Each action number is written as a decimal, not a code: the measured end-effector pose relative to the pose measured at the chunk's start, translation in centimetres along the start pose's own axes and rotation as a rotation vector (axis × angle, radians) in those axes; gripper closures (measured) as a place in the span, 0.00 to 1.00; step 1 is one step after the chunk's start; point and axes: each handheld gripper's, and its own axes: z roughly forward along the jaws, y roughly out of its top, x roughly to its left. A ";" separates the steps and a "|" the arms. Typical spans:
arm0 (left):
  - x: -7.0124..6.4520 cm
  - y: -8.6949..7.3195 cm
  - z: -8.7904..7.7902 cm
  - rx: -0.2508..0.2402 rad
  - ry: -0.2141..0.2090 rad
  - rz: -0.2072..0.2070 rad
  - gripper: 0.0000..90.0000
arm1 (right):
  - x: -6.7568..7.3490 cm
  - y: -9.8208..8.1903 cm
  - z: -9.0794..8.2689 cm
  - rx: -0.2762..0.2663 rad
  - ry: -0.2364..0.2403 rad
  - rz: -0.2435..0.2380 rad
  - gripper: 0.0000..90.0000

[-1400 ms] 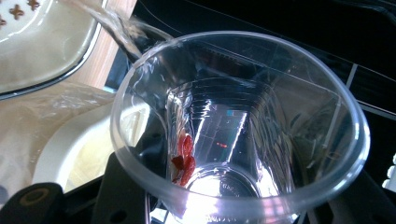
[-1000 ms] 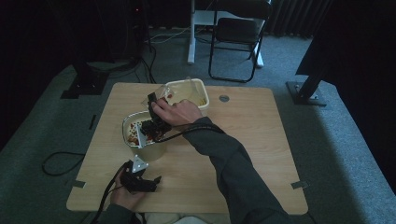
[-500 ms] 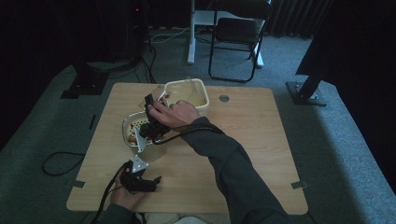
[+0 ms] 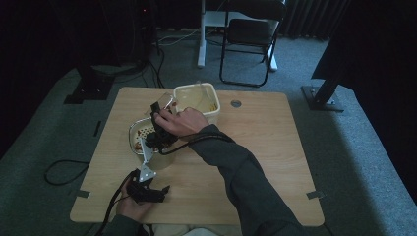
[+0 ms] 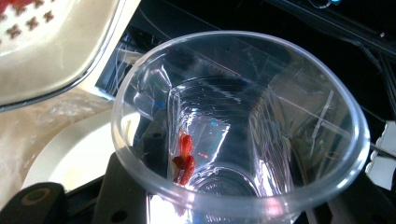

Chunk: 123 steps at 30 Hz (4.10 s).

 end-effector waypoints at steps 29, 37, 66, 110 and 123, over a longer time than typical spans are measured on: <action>0.0 0.0 0.0 0.001 -0.002 -0.001 0.08 | -0.4 -0.4 -0.4 -0.035 0.039 0.181 0.55; 0.0 0.0 0.0 0.000 -0.001 0.000 0.08 | -1.6 -2.2 -0.3 -0.059 0.105 0.410 0.55; 0.0 0.0 0.0 0.001 0.001 0.003 0.08 | -2.7 -12.6 1.7 -0.180 0.366 1.376 0.54; 0.0 -0.1 -0.1 -0.001 0.003 0.004 0.08 | 1.2 -15.2 10.0 -0.022 0.600 1.777 0.26; 0.0 0.0 -0.1 -0.001 0.004 0.004 0.08 | 1.1 -15.4 9.6 0.026 0.553 1.739 0.21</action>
